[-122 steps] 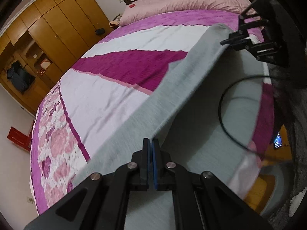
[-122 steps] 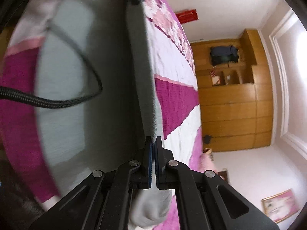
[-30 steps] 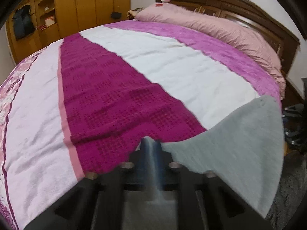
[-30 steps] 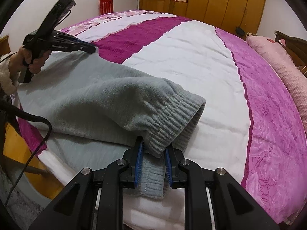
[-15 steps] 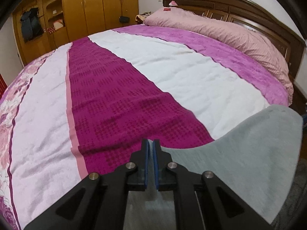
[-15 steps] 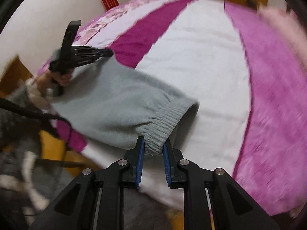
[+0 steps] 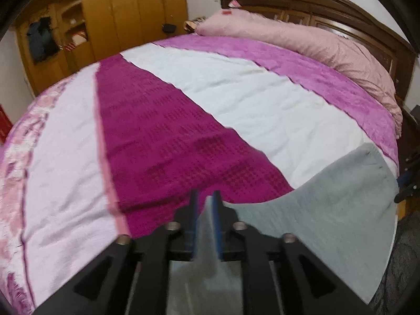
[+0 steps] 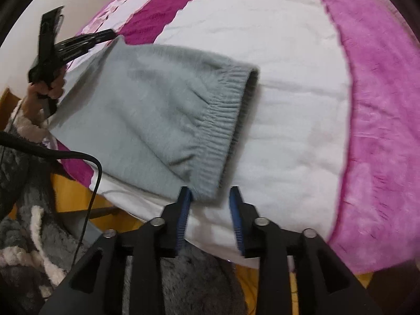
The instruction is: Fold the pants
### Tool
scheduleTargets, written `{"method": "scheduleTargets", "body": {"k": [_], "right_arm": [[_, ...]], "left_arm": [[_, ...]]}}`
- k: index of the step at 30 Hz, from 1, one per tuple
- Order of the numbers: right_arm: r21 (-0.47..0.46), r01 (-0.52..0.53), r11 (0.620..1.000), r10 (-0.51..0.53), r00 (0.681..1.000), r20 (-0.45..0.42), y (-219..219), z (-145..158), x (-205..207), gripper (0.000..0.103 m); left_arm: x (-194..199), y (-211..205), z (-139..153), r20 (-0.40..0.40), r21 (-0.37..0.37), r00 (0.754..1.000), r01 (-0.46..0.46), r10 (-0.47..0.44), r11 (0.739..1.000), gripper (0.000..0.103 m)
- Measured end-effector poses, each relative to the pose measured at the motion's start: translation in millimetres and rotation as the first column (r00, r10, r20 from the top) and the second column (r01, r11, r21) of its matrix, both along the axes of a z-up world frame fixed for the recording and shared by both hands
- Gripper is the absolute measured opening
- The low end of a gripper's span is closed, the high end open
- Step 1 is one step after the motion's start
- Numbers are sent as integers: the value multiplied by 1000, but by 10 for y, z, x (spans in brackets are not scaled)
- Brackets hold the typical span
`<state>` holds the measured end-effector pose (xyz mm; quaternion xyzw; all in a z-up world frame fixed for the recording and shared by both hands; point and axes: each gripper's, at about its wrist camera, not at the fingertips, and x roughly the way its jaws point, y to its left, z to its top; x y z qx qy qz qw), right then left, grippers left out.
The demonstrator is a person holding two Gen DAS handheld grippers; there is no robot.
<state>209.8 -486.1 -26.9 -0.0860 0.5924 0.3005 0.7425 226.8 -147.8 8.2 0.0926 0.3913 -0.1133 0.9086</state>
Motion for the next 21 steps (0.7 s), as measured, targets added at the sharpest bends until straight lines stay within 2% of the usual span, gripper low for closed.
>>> {"method": "scheduleTargets", "body": {"k": [1, 2, 3, 5, 7, 8, 9, 10, 11, 13, 15, 16, 17, 18, 19, 21], "right_arm": [[2, 5, 1000, -5, 1000, 24, -11, 73, -40, 31], [20, 10, 1000, -11, 999, 53, -30, 172, -80, 31], [47, 19, 999, -23, 996, 84, -32, 264, -107, 31], [120, 39, 992, -56, 988, 141, 3, 395, -102, 32], [229, 59, 972, -102, 979, 179, 79, 440, -14, 32], [295, 70, 953, -124, 978, 166, 164, 389, 56, 27], [348, 75, 934, -125, 985, 123, 262, 272, 149, 9], [372, 69, 926, -107, 991, 83, 349, 156, 227, 0], [356, 68, 932, -91, 995, 48, 471, -38, 311, 0], [276, 91, 957, -110, 992, 54, 557, -318, 424, 0], [393, 175, 903, -206, 978, 37, 410, -407, 562, 0], [431, 224, 874, -273, 961, 52, 310, -407, 598, 0], [458, 263, 849, -333, 940, 78, 227, -404, 617, 0], [482, 287, 828, -370, 925, 86, 179, -427, 618, 0], [494, 296, 817, -384, 920, 83, 179, -449, 600, 0], [468, 292, 834, -399, 905, 147, 258, -405, 485, 0]], "left_arm": [[-75, 7, 87, 24, -1, 1000, -12, 12, 1000, 44], [-141, -2, 152, 47, -4, 999, -18, 18, 1000, 59], [-256, -32, 254, 86, -15, 996, -20, 21, 1000, 62], [-412, -139, 353, 114, -36, 993, -6, 10, 999, 62], [-503, -269, 355, 104, -51, 995, -3, 8, 999, 62], [-540, -346, 318, 88, -53, 996, -9, 14, 999, 62], [-561, -391, 286, 80, -59, 997, -15, 19, 998, 62], [-586, -445, 220, 66, -63, 998, -20, 25, 998, 62], [-598, -493, 140, 48, -58, 999, -21, 24, 998, 61], [-589, -548, -14, 20, -37, 999, -24, 24, 999, 60], [-554, -547, -198, 4, 11, 999, -39, 39, 999, 58], [-541, -518, -275, -3, 34, 999, -52, 52, 998, 57], [-528, -484, -359, -21, 42, 998, -62, 63, 997, 57], [-509, -436, -408, -43, 18, 997, -64, 65, 998, 57], [-510, -378, -411, -55, -21, 996, -69, 68, 997, 57], [-551, -293, -329, -52, -40, 996, -81, 79, 996, 57]]}}
